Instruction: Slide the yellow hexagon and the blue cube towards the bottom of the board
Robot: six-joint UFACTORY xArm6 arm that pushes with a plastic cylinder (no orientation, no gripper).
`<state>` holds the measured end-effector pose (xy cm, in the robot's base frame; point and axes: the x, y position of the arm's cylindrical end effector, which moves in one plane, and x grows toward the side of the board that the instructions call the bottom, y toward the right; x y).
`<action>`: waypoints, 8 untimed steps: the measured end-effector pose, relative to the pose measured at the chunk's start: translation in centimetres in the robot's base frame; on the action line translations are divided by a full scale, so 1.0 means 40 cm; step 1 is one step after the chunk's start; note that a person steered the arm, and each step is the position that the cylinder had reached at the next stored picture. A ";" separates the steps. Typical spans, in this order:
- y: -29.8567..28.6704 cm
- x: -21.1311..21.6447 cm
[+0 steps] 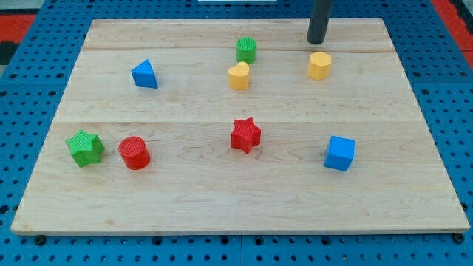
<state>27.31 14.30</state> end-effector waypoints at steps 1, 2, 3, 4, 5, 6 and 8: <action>0.000 0.130; 0.000 0.224; 0.000 0.233; -0.017 0.184; -0.100 0.199; -0.100 0.286; -0.056 0.468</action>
<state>46.02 12.08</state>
